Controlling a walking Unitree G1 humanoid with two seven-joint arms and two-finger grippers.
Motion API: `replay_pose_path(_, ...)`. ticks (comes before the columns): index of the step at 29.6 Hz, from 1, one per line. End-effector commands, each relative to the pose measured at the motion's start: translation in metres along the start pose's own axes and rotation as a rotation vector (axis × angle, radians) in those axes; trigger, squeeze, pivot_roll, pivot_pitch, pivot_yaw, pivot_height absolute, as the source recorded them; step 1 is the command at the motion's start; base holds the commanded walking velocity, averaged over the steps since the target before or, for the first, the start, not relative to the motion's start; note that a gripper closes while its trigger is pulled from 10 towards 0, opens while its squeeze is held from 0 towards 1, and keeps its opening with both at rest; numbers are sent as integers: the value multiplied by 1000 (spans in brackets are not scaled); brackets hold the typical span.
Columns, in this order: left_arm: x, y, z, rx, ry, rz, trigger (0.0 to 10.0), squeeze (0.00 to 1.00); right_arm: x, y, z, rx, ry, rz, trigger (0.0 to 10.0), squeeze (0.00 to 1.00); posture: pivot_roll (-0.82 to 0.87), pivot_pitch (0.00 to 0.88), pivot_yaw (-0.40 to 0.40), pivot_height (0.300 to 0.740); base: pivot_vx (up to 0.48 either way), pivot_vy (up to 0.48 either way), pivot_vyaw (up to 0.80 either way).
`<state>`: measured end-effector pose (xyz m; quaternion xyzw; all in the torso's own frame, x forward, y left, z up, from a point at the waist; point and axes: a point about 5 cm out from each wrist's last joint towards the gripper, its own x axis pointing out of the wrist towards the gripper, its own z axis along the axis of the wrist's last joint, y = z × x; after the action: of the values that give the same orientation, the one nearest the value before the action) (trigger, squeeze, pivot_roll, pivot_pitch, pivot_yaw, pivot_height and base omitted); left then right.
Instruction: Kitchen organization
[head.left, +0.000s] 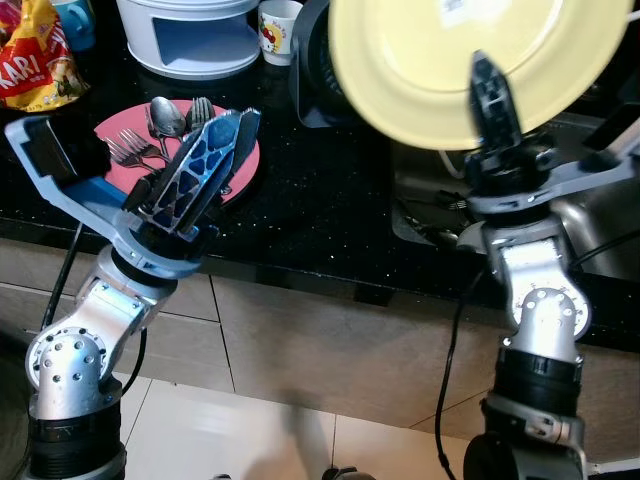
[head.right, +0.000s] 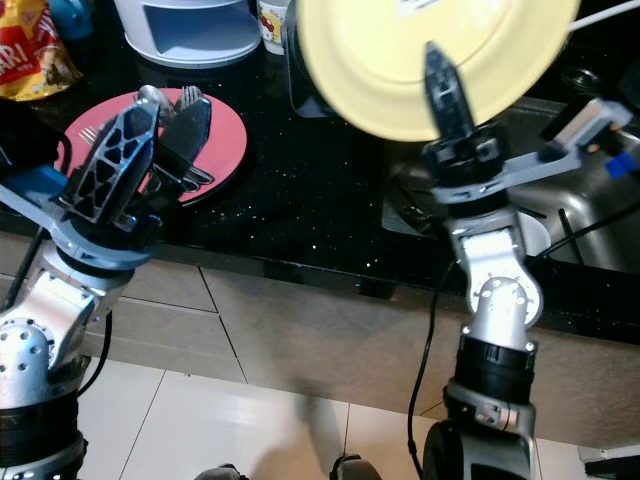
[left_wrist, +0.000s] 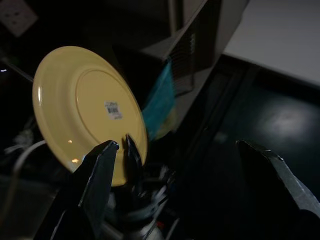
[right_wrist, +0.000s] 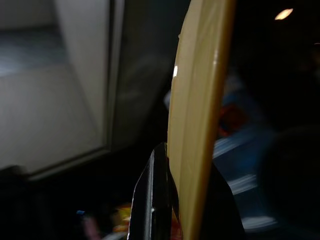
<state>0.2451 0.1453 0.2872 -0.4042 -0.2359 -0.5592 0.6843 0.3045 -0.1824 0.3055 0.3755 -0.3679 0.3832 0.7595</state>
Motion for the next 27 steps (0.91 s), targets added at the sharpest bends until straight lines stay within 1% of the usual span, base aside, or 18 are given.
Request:
replay_pose_path(1, 4, -4, 2, 79, 54, -4, 10000, 1000, 0, -5, 17, -113, -8, -43, 0, 0, 115, 124, -52, 740, 0, 0, 0)
replay_pose_path(4, 5, -5, 1, 129, 100, 6, 10000, 1000, 2, -6, 22, -185, 22, -52, 0, 0, 114, 127, -55, 740, 0, 0, 0)
replay_pose_path(5, 5, -5, -1, 153, 129, 12, 10000, 1000, 3, -5, 25, -258, 68, -50, 0, 0, 115, 129, -56, 740, 0, 0, 0)
replay_pose_path(6, 6, -4, -4, 195, 174, 25, 10000, 969, 4, -3, 30, -421, 181, -27, 0, 0, 112, 130, -58, 740, 0, 0, 0)
replay_pose_path(7, 6, -4, -4, 195, 174, 25, 10000, 969, 4, -3, 30, -421, 181, -27, 0, 0, 112, 130, -58, 740, 0, 0, 0)
replay_pose_path(8, 6, -4, -6, 212, 191, 28, 10000, 749, 4, -3, 33, -514, 249, -20, 0, 0, 108, 132, -59, 740, 0, 0, 0)
replay_pose_path(9, 6, -4, -7, 222, 200, 28, 10000, 749, 4, -3, 35, -568, 287, -18, 0, 0, 108, 132, -59, 740, 0, 0, 0)
replay_pose_path(10, 7, -5, -8, 235, 210, 28, 10000, 443, 2, -3, 37, -648, 352, -5, 0, 0, 105, 135, -61, 740, 0, 0, 0)
replay_pose_path(11, 7, -5, -9, 243, 216, 27, 10000, 55, 1, -3, 40, -708, 404, 6, 0, 0, 102, 136, -62, 740, 0, 0, 0)
replay_pose_path(12, 7, -6, -9, 246, 219, 24, 10000, 55, -1, -3, 42, -759, 451, 14, 0, 0, 101, 137, -62, 740, 0, 0, 0)
replay_pose_path(13, 8, -6, -10, 248, 221, 21, 10000, 0, -3, -3, 45, -811, 500, 17, 0, 0, 99, 138, -62, 740, 0, 0, 0)
replay_pose_path(16, 8, -6, -11, 259, 229, 19, 10000, 0, -13, -10, 51, -958, 663, 2, 0, 0, 92, 140, -63, 740, 0, 0, 0)
replay_pose_path(17, 8, -6, -11, 259, 229, 19, 10000, 0, -13, -10, 51, -958, 663, 2, 0, 0, 92, 140, -63, 740, 0, 0, 0)
replay_pose_path(18, 8, -7, -11, 263, 230, 18, 10000, 0, -17, -13, 53, -991, 707, -18, 3608, 0, 89, 142, -66, 740, 0, 0, 0)
replay_pose_path(19, 8, -7, -12, 265, 231, 18, 10000, 0, -20, -15, 54, -1008, 731, -32, 3608, 0, 89, 142, -66, 740, 0, 0, 0)
replay_pose_path(20, 8, -7, -12, 269, 233, 16, 10000, 0, -23, -17, 55, -1014, 745, -50, 10000, 0, 86, 145, -66, 740, 0, 0, 0)
replay_pose_path(25, 9, -7, -14, 283, 235, 17, 10000, 0, -32, -23, 50, -1022, 820, -101, 10000, 0, 84, 151, -65, 740, 0, 0, 0)
replay_pose_path(27, 9, -8, -13, 287, 236, 18, 10000, 0, -35, -25, 47, -1023, 843, -110, 10000, 0, 83, 153, -65, 740, 0, 0, -756)
